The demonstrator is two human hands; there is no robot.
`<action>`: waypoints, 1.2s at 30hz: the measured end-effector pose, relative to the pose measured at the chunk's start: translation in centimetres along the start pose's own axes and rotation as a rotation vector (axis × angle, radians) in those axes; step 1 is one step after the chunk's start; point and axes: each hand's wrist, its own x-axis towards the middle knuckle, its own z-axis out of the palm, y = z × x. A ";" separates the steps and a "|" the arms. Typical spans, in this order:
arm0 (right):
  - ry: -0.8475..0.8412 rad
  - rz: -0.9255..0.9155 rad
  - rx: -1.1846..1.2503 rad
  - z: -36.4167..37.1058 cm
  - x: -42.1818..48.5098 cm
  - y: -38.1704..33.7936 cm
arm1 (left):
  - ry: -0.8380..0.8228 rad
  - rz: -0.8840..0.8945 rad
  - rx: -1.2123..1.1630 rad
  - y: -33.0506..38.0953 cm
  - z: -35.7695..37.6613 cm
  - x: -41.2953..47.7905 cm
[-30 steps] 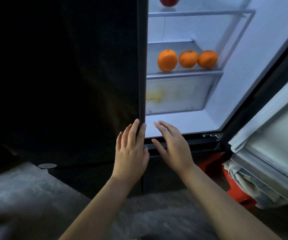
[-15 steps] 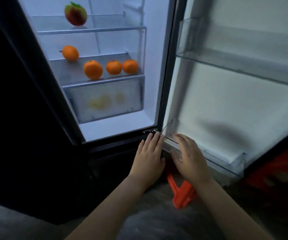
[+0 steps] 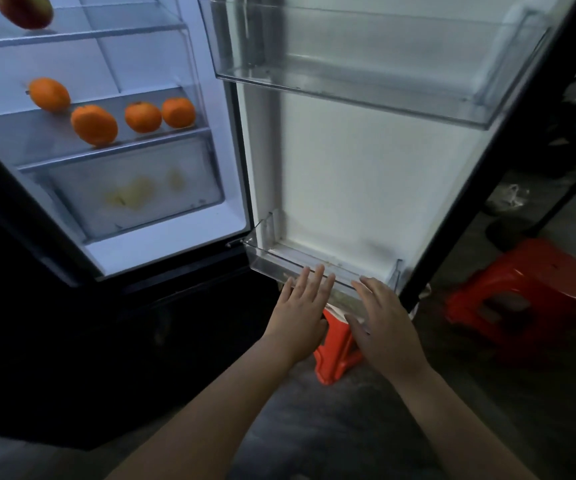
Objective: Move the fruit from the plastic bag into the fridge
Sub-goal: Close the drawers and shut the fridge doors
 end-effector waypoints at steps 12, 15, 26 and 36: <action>-0.034 0.035 -0.047 0.9 -1.9 -0.9 | 0.034 -0.042 0.058 0.0 0.6 -0.4; -0.035 0.053 -0.080 1.2 -2.5 -2.5 | 0.046 -0.012 0.064 -1.2 0.7 -1.2; -0.010 0.155 -0.173 3.4 -4.8 -13.3 | 0.068 0.051 0.005 -8.2 1.4 -6.3; -0.109 0.191 -0.161 7.2 -5.5 -23.8 | 0.111 0.159 -0.092 -17.0 0.6 -10.0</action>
